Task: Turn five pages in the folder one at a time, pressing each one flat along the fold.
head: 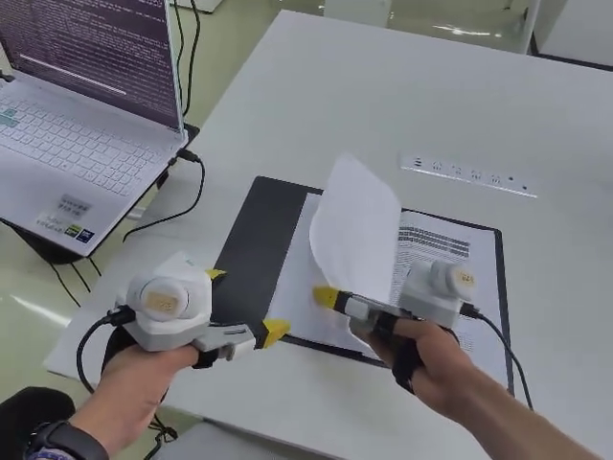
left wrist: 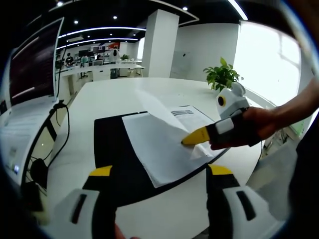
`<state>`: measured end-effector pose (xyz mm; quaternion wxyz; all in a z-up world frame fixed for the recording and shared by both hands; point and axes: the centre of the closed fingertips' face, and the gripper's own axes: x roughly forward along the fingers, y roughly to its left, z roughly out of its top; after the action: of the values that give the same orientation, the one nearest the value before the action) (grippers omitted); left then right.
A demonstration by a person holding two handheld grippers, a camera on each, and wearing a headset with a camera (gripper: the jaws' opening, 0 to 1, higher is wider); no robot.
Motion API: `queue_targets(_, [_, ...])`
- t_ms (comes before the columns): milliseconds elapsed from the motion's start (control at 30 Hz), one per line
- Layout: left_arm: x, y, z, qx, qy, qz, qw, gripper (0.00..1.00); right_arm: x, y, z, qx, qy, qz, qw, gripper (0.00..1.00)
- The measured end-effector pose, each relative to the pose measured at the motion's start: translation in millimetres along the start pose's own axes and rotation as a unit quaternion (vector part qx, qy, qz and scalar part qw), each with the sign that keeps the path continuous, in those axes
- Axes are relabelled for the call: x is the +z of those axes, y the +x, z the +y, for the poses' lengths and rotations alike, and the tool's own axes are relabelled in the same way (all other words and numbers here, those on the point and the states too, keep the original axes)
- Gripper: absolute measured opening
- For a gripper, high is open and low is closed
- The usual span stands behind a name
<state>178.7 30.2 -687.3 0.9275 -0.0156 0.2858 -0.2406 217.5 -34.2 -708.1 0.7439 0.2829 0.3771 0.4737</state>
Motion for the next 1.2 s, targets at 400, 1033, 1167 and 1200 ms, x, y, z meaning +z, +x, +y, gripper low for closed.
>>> queue_targets(400, [-13.2, 4.4, 3.5, -0.001, -0.018, 0.008, 0.9998, 0.73, -18.9, 21.7, -17.0, -0.012, 0.016, 0.035, 0.9992, 0.0])
queue_targets(1033, [-20.9, 11.4, 9.9, 0.0, -0.029, 0.028, 0.9992, 0.73, -47.9, 49.8, -45.9, -0.028, 0.048, 0.077, 0.9955, 0.02])
queue_targets(1167, [-17.3, 11.2, 10.5, 0.002, -0.029, 0.027, 0.9992, 0.72, -50.7, 51.1, -45.2, -0.026, 0.063, 0.081, 0.9944, 0.06])
queue_targets(1200, [-16.7, 11.2, 10.8, 0.003, -0.029, 0.027, 0.9992, 0.72, -50.5, 50.9, -44.3, -0.024, 0.062, 0.081, 0.9945, 0.07])
